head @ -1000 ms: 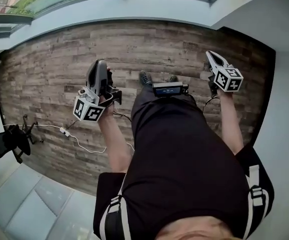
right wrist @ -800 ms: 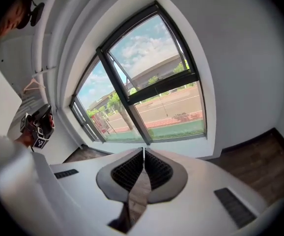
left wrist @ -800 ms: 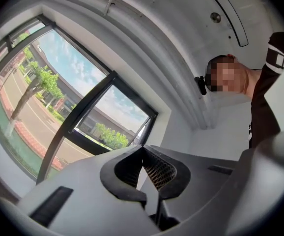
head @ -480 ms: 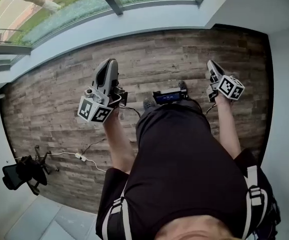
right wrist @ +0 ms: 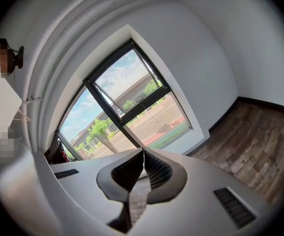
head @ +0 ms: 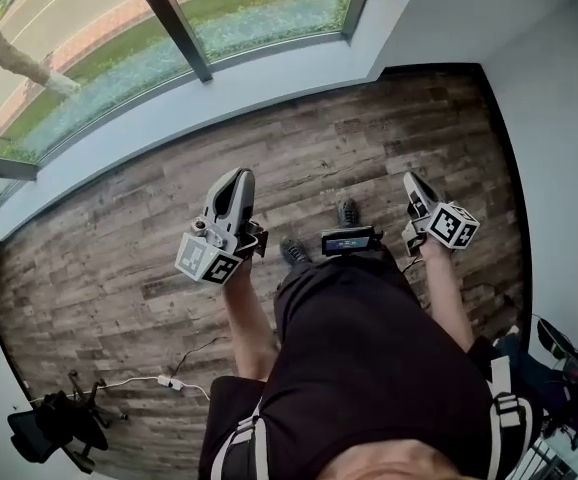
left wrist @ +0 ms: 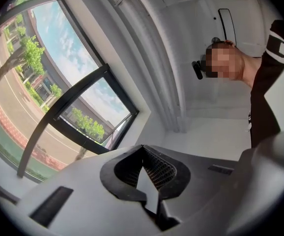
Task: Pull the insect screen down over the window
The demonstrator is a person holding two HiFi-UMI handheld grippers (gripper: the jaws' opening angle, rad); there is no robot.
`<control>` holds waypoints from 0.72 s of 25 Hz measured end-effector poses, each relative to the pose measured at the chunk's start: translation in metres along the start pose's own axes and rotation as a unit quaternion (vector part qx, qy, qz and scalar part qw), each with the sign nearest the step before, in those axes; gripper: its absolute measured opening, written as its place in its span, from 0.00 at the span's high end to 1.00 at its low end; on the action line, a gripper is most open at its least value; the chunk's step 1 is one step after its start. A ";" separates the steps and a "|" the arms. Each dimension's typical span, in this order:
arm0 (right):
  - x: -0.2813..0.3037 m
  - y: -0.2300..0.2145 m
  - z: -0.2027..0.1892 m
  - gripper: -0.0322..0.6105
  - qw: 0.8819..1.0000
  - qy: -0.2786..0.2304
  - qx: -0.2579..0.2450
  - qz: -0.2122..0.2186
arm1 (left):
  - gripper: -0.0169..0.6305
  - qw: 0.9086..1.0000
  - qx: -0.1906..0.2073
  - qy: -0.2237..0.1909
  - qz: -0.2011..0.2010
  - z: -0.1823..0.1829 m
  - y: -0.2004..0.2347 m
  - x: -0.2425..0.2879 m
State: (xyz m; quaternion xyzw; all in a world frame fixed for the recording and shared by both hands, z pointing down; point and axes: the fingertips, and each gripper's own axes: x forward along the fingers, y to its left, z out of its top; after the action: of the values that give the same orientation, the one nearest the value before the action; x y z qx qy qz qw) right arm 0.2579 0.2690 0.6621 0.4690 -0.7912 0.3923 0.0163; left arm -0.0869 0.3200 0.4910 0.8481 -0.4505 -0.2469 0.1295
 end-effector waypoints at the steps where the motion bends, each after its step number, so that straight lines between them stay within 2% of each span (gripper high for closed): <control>1: -0.005 0.004 0.004 0.93 1.000 -0.009 0.006 0.004 | 0.96 1.000 0.000 0.001 -0.006 0.000 -0.005 0.002; 5: -0.014 0.026 0.025 0.94 0.998 -0.043 0.016 0.044 | 0.96 1.000 0.017 0.001 -0.020 0.006 -0.028 0.002; 10: -0.007 0.053 0.038 0.94 0.994 -0.051 0.001 0.097 | 0.96 1.000 0.029 0.007 -0.008 0.009 -0.038 0.005; 14: -0.018 0.049 0.046 0.94 0.992 -0.043 -0.017 0.118 | 0.96 0.999 0.033 0.020 -0.003 -0.001 -0.061 0.015; 18: -0.024 0.029 0.039 0.94 0.992 -0.029 -0.001 0.126 | 0.96 0.999 0.036 0.033 0.002 -0.016 -0.075 0.024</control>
State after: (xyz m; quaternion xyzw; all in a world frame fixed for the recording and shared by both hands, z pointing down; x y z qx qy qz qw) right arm 0.2627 0.2687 0.6085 0.3768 -0.8447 0.3761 -0.0558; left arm -0.0148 0.3424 0.4640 0.8589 -0.4565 -0.2017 0.1146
